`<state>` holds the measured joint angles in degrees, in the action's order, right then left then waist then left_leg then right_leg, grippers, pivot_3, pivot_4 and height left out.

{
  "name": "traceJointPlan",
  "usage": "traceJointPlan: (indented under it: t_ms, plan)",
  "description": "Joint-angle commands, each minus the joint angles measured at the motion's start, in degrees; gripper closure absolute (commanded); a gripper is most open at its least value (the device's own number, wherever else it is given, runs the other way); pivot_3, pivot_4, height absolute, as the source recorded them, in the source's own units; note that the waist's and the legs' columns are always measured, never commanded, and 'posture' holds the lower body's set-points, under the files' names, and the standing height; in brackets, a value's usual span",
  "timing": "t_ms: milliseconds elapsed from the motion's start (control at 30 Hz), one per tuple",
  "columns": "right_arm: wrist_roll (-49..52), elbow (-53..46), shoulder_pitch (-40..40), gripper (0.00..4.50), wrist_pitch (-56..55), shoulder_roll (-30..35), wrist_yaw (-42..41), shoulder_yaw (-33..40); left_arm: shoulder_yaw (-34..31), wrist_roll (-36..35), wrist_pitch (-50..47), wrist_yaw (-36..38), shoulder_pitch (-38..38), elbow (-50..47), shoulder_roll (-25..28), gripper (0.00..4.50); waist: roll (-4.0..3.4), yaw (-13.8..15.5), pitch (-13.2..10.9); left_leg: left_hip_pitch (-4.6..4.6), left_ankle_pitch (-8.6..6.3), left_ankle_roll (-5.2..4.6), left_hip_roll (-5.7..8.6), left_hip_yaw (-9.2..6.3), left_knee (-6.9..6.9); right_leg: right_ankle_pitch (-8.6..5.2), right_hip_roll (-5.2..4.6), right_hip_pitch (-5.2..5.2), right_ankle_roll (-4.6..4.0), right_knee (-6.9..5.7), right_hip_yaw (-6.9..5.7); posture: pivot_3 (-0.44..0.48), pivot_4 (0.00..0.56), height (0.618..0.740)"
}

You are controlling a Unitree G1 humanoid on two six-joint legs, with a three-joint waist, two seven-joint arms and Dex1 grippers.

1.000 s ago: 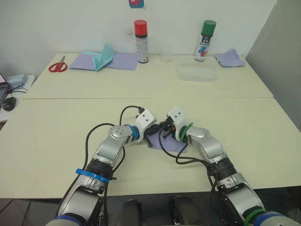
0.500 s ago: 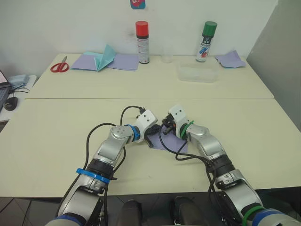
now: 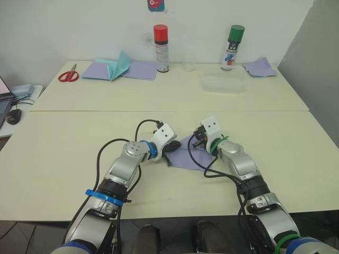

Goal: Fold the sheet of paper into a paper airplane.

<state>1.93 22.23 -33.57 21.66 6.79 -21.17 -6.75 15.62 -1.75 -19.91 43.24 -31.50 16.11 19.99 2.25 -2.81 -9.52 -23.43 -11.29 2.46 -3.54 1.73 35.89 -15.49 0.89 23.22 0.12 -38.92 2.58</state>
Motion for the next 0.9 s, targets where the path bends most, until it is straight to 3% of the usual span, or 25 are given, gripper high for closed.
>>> traceJointPlan:
  t_ms: [33,433,767,900]
  plan:
    - [1.9,-6.2,0.7,4.50,-1.1,0.1,-1.1,1.2,1.8,2.1,-1.6,-0.3,1.2,2.3,-0.1,4.48,-0.03,0.0,0.0,-0.02,0.00,0.00,0.00,-0.01,-0.01,0.00,0.00,0.02,0.00,0.00,-0.01,0.000,0.150,0.740]
    - [9.9,-24.2,4.3,4.50,12.8,8.8,-10.1,4.1,2.3,2.5,-0.6,-0.1,0.7,2.7,-1.3,4.48,-0.10,0.9,-0.1,-0.10,0.00,0.00,0.00,0.02,-0.04,-0.01,-0.04,0.08,0.00,0.07,0.02,0.000,0.150,0.740]
    - [26.9,-33.0,7.5,1.02,43.8,10.6,-9.7,14.5,2.5,3.0,0.4,-0.1,0.7,3.7,-1.7,4.50,-0.09,1.1,-0.1,-0.15,0.00,0.00,-0.03,-0.06,-0.07,-0.03,-0.07,0.09,-0.04,0.09,-0.03,0.000,0.150,0.740]
    - [29.0,-32.2,8.4,1.02,49.9,9.3,-5.6,19.2,2.6,3.1,0.4,-0.1,0.7,3.6,-1.8,4.50,-0.10,1.0,-0.1,-0.22,0.00,0.00,-0.01,-0.04,-0.06,-0.02,-0.09,0.12,-0.02,0.15,-0.03,0.000,0.150,0.740]
